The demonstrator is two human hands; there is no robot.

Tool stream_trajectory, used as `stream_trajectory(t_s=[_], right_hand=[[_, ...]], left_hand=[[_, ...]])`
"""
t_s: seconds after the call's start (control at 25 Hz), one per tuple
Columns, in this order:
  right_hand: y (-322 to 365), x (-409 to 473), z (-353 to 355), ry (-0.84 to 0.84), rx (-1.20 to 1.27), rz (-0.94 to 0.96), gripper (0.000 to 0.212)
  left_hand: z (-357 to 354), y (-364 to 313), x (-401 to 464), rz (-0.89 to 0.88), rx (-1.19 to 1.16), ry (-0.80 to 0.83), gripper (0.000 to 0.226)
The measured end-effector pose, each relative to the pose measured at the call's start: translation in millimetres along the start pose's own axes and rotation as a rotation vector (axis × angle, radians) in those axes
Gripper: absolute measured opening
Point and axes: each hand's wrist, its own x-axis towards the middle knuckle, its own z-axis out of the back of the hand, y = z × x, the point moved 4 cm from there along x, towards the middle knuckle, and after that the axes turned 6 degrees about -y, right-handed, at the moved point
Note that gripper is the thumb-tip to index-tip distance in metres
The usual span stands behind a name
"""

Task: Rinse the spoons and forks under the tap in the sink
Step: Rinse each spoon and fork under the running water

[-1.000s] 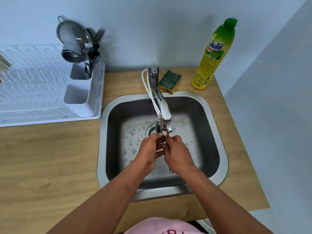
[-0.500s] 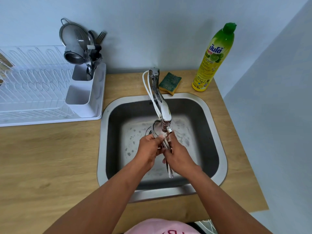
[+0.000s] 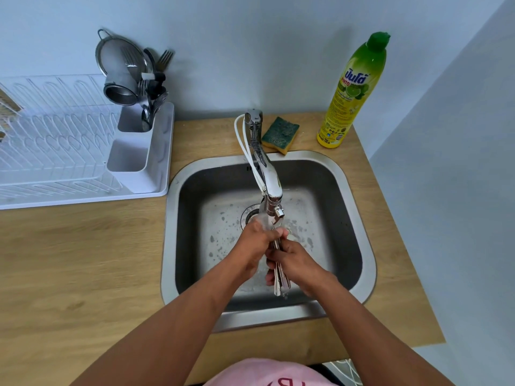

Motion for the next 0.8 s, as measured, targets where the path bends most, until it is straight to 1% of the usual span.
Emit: stream_trajectory(t_s=[0.08,0.16,0.28,0.36,0.44,0.52,0.56,0.6,0.68,0.76,0.8], right_hand=[[-2.0,0.6,-1.3,0.011,0.114,-0.044,0.010],[-3.7,1.7,-2.4,0.021,0.151,-0.070,0.010],[-7.4,2.3,-4.2,0.052,0.180,-0.138,0.012],[-8.9,4.2,-3.4,0.026,0.184,-0.159,0.016],[-8.7,6.2,-4.0,-0.007,0.235,-0.156,0.012],[-7.3,6.9,-5.3,-0.017,0.316,-0.164,0.012],[-6.9,6.5,-5.5,-0.013,0.343,-0.170,0.015],[-7.6,6.5,-6.2,-0.006,0.353,-0.176,0.017],[-10.4,7.0,-7.8,-0.016,0.316,-0.181,0.016],[-12.8,7.3,-8.0,-0.079,0.199,-0.164,0.015],[-13.8,7.7,-7.8,-0.116,0.161,-0.156,0.016]], left_hand=[[0.2,-2.4,5.3,0.043,-0.025,-0.035,0.014],[-0.2,-3.9,6.8,0.054,-0.004,-0.079,0.014],[-0.4,-1.0,4.5,-0.065,0.172,-0.125,0.008],[1.4,4.2,2.4,-0.096,0.206,-0.127,0.011],[4.4,4.6,2.6,-0.084,0.095,-0.077,0.017],[7.5,2.5,2.3,-0.015,-0.097,-0.027,0.016],[9.0,1.3,1.5,0.006,-0.151,-0.020,0.013],[10.4,0.0,1.8,0.005,-0.148,-0.034,0.011],[11.1,-1.2,1.2,-0.042,-0.044,-0.079,0.008],[10.1,0.4,-0.7,-0.065,0.032,-0.112,0.008],[10.3,1.6,-1.7,-0.050,0.055,-0.100,0.008]])
